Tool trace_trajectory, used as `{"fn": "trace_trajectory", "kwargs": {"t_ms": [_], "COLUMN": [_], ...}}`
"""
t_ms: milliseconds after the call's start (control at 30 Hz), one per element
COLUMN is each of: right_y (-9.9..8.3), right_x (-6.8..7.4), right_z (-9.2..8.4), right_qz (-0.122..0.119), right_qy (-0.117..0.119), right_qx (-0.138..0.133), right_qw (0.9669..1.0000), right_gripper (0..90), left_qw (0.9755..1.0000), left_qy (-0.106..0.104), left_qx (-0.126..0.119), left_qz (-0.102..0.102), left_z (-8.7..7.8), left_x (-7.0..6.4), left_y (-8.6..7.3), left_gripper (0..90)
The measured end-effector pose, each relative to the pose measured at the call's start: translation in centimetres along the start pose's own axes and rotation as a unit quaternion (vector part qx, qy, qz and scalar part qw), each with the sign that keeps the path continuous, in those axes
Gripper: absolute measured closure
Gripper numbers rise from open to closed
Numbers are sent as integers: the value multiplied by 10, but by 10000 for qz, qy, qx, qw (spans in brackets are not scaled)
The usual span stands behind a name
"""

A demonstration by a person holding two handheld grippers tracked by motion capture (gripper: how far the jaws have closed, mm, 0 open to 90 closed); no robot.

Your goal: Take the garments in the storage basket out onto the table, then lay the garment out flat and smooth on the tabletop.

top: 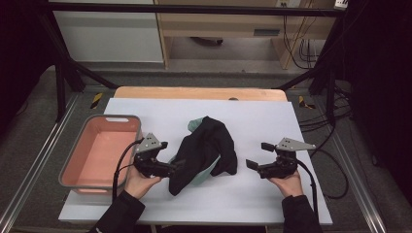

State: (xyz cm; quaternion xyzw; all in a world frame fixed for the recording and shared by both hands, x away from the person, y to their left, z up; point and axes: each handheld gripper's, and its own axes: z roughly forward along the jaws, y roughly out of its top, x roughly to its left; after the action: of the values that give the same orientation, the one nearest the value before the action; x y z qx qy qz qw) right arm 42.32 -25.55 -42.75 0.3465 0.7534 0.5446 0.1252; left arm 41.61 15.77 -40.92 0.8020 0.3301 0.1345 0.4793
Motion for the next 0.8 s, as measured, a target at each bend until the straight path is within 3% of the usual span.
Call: {"fn": "trace_trajectory", "kwargs": {"t_ms": [167,467,800], "right_y": [0,1,1], "right_x": [8,21,33], "right_z": [12,25,40], "right_qz": [-20,-101,-14], "right_qy": [97,243,247], "right_qx": [124,271,385], "right_qw": [9999,9993,9990], "right_gripper": [27,29,34], "left_qw": [9999,9996,9991], "left_qy": [-21,-98,-238], "left_qx": [158,274,355], "left_qz": [-11,-37,67], "left_z": [0,3,12], "left_x": [-4,-13,-32], "left_y": [-14,-23,-29], "left_gripper": [55,64,248]}}
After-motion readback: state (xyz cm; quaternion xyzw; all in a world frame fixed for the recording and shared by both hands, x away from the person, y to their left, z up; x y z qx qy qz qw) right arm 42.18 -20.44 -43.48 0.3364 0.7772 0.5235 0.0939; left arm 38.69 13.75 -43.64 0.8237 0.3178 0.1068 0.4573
